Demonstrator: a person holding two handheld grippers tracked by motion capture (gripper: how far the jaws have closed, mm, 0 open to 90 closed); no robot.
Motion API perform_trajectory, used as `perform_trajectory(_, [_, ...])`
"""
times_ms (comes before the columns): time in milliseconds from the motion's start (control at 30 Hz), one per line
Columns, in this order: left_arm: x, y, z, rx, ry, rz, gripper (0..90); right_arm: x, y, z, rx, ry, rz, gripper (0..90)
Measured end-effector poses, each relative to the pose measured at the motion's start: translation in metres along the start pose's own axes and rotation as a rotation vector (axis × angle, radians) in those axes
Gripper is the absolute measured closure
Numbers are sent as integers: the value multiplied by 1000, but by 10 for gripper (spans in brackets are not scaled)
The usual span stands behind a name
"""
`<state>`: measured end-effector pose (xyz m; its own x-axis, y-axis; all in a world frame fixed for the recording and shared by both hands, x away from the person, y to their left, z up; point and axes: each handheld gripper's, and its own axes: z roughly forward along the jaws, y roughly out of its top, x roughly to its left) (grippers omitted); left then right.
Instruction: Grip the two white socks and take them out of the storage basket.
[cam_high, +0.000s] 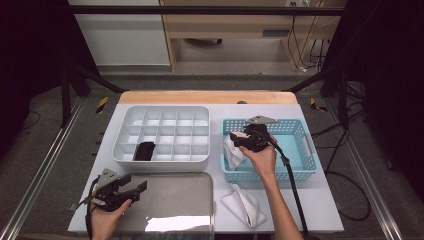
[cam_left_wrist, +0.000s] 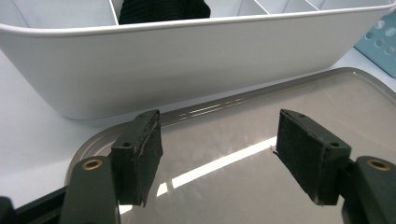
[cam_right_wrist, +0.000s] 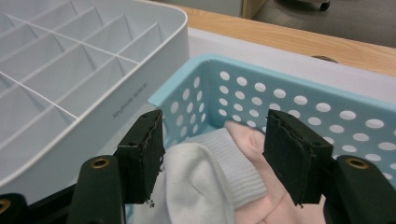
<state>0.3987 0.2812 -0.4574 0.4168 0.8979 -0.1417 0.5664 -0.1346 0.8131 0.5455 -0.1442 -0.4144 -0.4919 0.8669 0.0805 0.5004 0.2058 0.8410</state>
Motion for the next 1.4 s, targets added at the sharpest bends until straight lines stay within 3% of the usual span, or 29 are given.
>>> perform_trajectory(533, [0,0,0,1,3,-1,301,6,-12,18,77,29,-61,269])
perform_trajectory(667, [-1,0,0,3,3,2,301,5,-13,21,93,32,-52,228])
perform_trajectory(900, [-1,0,1,7,0,2,301,3,-17,28,124,45,-30,247])
perform_trajectory(1133, [-2,0,3,14,-3,4,301,2,-19,35,191,56,-20,334])
perform_trajectory(1400, [-2,-1,3,16,-5,3,301,2,-20,38,222,70,-25,609])
